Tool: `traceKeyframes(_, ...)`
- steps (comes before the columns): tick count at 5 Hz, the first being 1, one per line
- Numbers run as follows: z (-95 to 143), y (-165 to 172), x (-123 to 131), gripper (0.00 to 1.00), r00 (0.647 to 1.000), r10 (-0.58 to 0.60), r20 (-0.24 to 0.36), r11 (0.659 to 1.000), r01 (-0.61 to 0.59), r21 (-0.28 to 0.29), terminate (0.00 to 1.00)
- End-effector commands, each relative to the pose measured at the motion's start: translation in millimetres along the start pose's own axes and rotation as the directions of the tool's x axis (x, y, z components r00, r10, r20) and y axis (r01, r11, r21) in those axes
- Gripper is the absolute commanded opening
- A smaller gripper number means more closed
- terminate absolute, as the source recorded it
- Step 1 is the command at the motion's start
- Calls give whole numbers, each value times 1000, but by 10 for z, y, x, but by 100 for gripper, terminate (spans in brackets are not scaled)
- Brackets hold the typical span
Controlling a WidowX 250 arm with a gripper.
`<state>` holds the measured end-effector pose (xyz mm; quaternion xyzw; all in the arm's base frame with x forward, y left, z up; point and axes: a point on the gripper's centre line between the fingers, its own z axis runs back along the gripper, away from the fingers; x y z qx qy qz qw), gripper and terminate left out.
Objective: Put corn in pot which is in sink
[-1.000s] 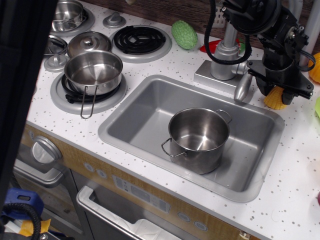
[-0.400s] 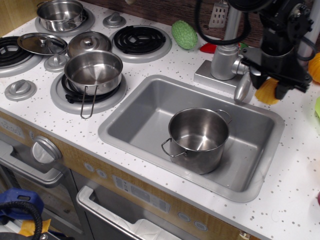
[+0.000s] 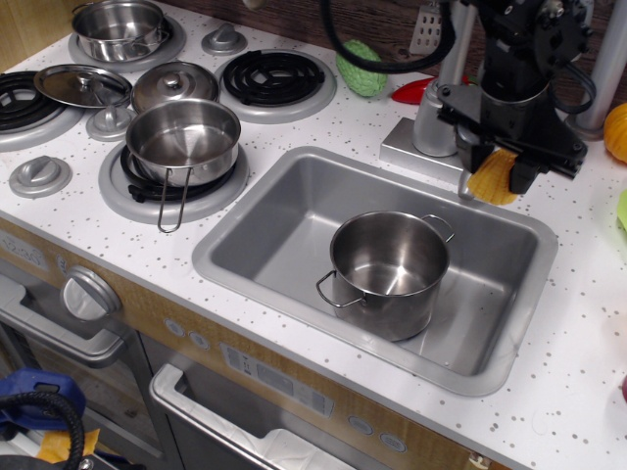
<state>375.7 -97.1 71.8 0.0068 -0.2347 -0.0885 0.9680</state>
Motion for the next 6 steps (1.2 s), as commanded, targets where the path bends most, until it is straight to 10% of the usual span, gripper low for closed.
traceKeyframes(1, 223, 313, 18, 0, 997, 70, 42, 998, -70, 6, 0)
traceKeyframes(2, 142, 558, -137, 0, 992, 124, 22, 992, -124, -23, 0)
traceKeyframes(3, 26, 684, -322, 100, 988, 153, 30, 988, -152, -26, 0)
traceKeyframes(5, -84, 700, -432, 100, 982, 191, -12, 981, -191, -30, 0)
traceKeyframes(6, -84, 700, -432, 100, 982, 191, -12, 981, -191, -30, 100)
